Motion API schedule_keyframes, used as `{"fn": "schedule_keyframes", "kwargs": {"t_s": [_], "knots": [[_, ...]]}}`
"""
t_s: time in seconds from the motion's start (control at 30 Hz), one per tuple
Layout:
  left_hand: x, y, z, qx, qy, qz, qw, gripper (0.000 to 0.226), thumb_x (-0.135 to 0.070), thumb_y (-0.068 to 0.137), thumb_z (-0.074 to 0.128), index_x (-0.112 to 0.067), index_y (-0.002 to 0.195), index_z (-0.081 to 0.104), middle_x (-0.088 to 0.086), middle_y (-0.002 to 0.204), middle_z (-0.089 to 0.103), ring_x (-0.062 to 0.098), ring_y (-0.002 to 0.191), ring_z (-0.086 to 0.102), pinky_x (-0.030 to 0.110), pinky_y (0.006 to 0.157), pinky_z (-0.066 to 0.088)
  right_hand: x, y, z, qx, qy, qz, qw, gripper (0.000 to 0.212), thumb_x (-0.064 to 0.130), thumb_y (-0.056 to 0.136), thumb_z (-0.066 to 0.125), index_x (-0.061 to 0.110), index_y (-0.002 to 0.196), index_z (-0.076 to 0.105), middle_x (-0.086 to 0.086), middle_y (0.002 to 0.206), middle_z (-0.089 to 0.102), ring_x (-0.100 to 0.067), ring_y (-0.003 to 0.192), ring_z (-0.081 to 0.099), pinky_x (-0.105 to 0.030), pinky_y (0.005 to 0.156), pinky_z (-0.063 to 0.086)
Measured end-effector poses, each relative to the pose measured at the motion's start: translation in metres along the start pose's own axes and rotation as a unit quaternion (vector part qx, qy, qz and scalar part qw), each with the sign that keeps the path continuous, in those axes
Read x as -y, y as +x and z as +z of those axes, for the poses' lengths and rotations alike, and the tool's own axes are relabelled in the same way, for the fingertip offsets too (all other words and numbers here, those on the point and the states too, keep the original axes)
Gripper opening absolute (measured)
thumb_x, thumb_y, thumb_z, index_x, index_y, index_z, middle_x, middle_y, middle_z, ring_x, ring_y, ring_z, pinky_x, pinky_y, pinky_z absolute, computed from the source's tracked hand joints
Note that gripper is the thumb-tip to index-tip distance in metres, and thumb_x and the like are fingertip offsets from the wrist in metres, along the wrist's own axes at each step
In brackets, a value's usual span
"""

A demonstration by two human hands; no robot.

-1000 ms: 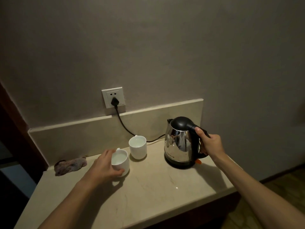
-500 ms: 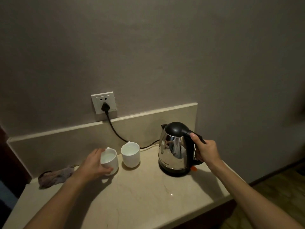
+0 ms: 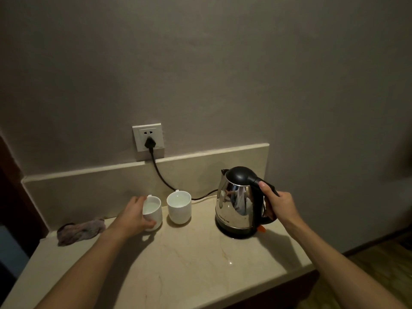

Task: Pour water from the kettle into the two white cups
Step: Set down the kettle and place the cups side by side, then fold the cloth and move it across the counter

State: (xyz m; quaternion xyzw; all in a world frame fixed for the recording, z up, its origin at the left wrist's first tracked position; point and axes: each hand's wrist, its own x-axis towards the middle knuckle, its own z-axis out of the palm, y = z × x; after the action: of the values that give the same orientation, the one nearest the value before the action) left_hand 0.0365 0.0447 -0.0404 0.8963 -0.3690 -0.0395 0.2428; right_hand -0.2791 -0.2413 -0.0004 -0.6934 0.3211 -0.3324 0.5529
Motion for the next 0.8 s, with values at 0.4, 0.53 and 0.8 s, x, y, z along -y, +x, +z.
{"fn": "schedule_keyframes", "kwargs": {"t_s": [0.4, 0.53, 0.8], "knots": [[-0.030, -0.004, -0.009, 0.038, 0.149, -0.051, 0.987, 0.089, -0.042, 0.077, 0.082, -0.008, 0.145, 0.034, 0.014, 0.134, 0.045, 0.032, 0.121, 0.052, 0.041, 0.098, 0.048, 0.013, -0.005, -0.007, 0.021, -0.086, 0.004, 0.996, 0.052, 0.056, 0.092, 0.059, 0.005, 0.098, 0.067, -0.010, 0.080, 0.070, -0.024, 0.072, 0.068, -0.035, 0.071, 0.057], [-0.036, -0.004, -0.032, 0.055, 0.183, -0.040, 0.981, 0.076, -0.052, 0.087, 0.072, -0.006, 0.140, 0.043, 0.016, 0.137, 0.045, 0.032, 0.122, 0.050, 0.043, 0.101, 0.046, 0.032, 0.004, -0.009, -0.018, -0.163, -0.043, 0.986, 0.039, 0.046, 0.089, 0.069, 0.016, 0.111, 0.060, -0.004, 0.107, 0.067, -0.024, 0.102, 0.065, -0.040, 0.087, 0.055], [-0.018, -0.021, -0.085, 0.030, 0.174, -0.053, 0.983, 0.060, -0.051, 0.097, 0.054, -0.005, 0.136, 0.051, 0.015, 0.138, 0.049, 0.032, 0.122, 0.052, 0.043, 0.100, 0.046, 0.105, -0.006, 0.071, 0.067, -0.310, -0.259, 0.912, 0.041, 0.033, 0.099, 0.053, 0.016, 0.137, 0.053, -0.006, 0.137, 0.055, -0.018, 0.123, 0.052, -0.042, 0.105, 0.046]]}}
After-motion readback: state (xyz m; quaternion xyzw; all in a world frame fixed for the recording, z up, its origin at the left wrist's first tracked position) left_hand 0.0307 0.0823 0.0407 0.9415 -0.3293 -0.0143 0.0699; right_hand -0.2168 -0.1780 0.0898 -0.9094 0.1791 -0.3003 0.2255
